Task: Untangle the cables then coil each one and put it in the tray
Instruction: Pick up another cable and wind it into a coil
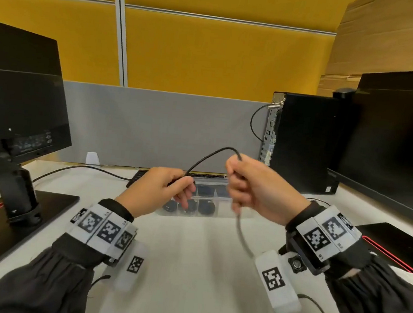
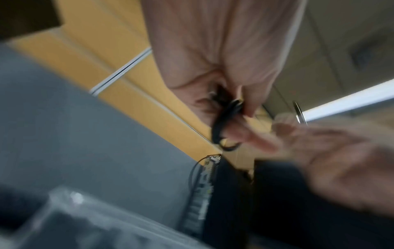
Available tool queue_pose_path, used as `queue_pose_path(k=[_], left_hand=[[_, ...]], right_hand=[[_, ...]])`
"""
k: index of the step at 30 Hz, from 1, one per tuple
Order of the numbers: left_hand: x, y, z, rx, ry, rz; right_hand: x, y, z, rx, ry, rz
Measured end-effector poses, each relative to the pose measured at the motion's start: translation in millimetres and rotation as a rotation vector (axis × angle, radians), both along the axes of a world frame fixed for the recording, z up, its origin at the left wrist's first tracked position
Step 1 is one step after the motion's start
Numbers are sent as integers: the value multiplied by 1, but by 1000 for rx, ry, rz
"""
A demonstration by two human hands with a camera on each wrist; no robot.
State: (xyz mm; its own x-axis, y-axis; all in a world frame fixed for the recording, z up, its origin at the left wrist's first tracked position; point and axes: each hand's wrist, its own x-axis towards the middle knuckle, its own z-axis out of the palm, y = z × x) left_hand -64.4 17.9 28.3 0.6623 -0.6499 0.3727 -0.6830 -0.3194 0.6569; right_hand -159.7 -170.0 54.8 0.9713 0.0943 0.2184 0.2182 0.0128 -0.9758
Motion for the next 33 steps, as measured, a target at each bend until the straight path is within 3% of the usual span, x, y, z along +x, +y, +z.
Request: queue_pose_path(k=[2,4,7,10,12,15,20,25,27,30,33], left_hand=[[-8,2,6,-242,243,-138],[-20,-3,16,-498,411,-216],[-30,-13,34,-854,627,-407],[-22,-17,44,-1026,712,-422],[-14,-18,41,-929,585,-267],[-7,-13,28,-584,312,-68],[-16,-7,20,-126,166,-107],[-26,-1,27,-148,387,-340],[-29,0,27,-192,434,-398],[-33,0,27,-307,519,-430],[-40,-5,31,-514,647,-412]], right_hand=[[9,-15,-2,-193,-45,-236],[19,-19,-9,-385,-48,-336],[27,3,-26,-799,-157,-235],[17,34,-43,-939,-152,-26],[7,42,-41,-1025,-247,-46],[0,28,-20,-1038,-439,-285],[0,9,1,-1117,-613,-531],[6,6,8,-977,-720,-570],[10,3,5,-965,-646,-528],[13,1,5,-941,-477,-297],[8,1,9,-812,-329,-141]])
